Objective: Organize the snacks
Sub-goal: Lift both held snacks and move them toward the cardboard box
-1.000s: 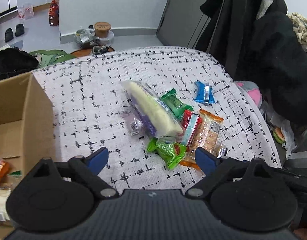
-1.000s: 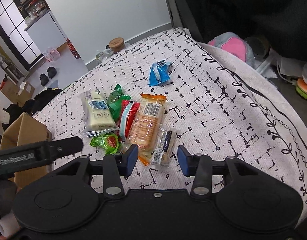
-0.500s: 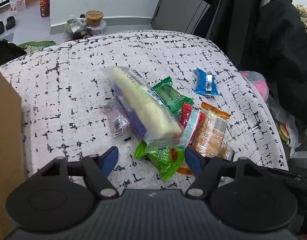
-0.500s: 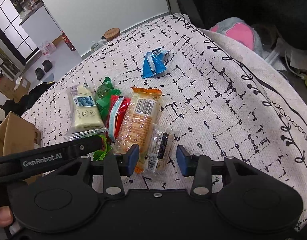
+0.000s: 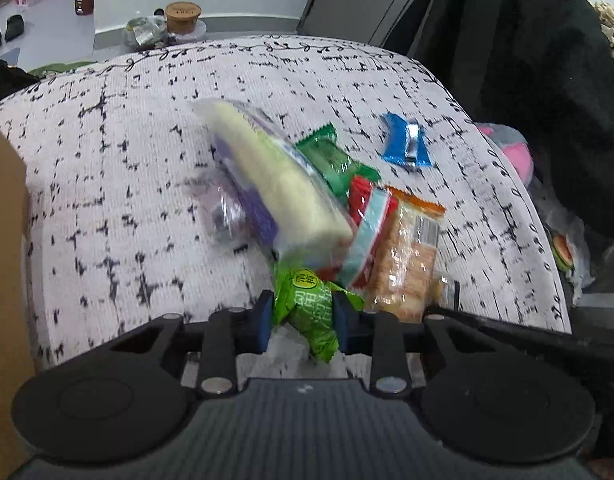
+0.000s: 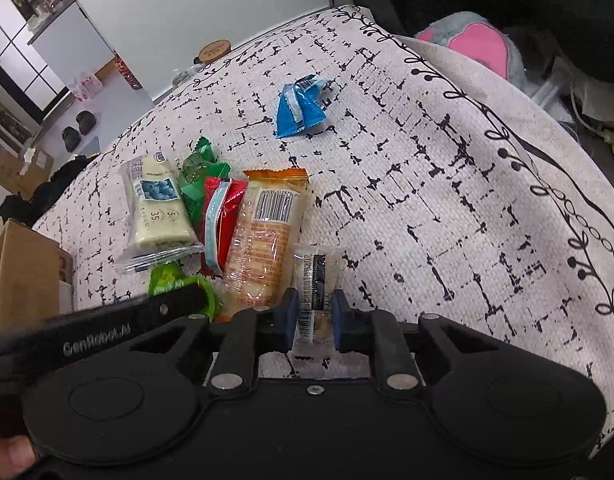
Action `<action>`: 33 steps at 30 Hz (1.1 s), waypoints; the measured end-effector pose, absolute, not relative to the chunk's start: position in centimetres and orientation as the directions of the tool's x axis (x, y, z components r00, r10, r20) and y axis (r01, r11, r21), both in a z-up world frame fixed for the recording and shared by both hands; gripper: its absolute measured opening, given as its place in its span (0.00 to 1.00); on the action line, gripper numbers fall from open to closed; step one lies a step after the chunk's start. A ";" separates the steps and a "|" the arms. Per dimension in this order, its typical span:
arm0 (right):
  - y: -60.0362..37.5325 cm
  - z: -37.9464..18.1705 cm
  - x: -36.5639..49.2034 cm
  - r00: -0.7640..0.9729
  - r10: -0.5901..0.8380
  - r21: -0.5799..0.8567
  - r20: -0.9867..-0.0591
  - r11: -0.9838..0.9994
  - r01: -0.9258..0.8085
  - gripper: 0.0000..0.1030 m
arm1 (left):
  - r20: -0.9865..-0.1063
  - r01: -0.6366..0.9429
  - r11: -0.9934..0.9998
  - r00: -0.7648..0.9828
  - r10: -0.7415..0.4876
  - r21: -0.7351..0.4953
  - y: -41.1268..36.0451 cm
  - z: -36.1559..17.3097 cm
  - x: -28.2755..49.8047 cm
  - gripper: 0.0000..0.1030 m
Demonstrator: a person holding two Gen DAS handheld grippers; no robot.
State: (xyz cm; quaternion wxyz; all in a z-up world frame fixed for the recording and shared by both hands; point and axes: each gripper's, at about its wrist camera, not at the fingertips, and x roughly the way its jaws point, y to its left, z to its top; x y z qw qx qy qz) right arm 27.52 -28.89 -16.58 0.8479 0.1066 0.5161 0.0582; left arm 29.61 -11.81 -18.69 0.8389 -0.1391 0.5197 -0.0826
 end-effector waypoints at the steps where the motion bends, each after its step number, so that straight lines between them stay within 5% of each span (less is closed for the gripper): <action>1: -28.9 -16.4 27.3 0.467 0.205 0.239 -0.860 0.971 0.013 0.17 | -0.848 -0.004 0.947 0.446 -0.286 -0.322 -11.7 -18.5 29.3 0.29; 33: -20.1 -9.6 22.4 0.597 0.298 0.281 -0.745 0.952 -0.124 0.17 | -0.715 -0.029 0.924 0.644 -0.274 -0.380 -1.9 -9.5 22.2 0.28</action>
